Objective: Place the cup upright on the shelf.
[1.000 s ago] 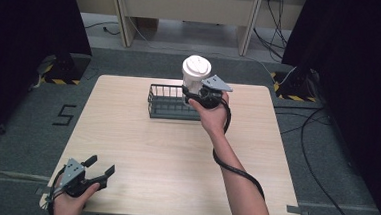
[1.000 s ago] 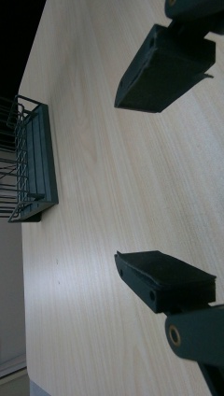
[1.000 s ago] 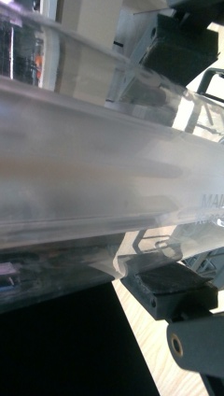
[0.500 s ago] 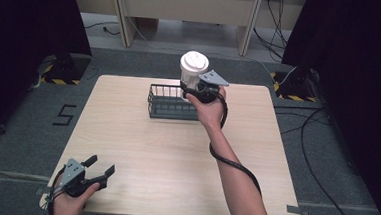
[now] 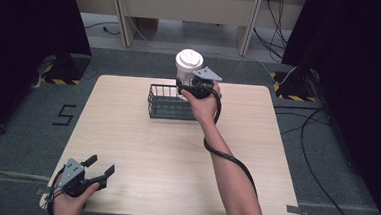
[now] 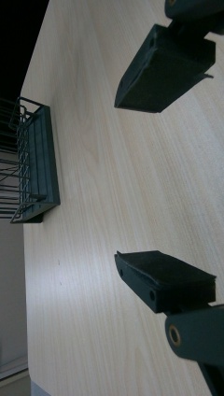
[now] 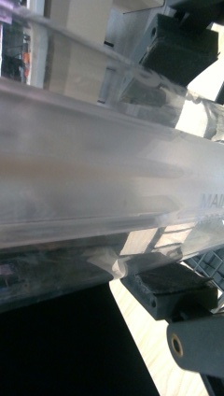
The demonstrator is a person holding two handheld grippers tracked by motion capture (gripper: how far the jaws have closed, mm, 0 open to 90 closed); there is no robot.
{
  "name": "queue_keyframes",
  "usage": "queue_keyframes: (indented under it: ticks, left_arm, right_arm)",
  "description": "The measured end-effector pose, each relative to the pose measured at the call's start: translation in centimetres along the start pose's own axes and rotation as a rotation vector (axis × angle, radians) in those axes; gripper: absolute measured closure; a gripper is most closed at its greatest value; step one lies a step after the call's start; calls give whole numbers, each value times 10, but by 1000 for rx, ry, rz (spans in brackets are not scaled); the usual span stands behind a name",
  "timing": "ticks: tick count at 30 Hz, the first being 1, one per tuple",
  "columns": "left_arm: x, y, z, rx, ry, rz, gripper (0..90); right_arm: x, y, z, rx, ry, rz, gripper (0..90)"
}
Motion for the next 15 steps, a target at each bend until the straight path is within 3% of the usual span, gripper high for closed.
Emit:
queue_keyframes:
  ticks: [15]
  left_arm:
    - [-1,1,0,-2,0,-6,203]
  right_arm:
    - [-16,-3,-15,-13,-49,-11,180]
Point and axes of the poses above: each handheld gripper's, and its own axes: x roughly backward along the jaws, z roughly out of its top, y roughly to its right, the point moved 2 cm from there along -x, roughly forward along the jaws, and after that the axes turned 10 degrees about x, right-handed, at the moved point
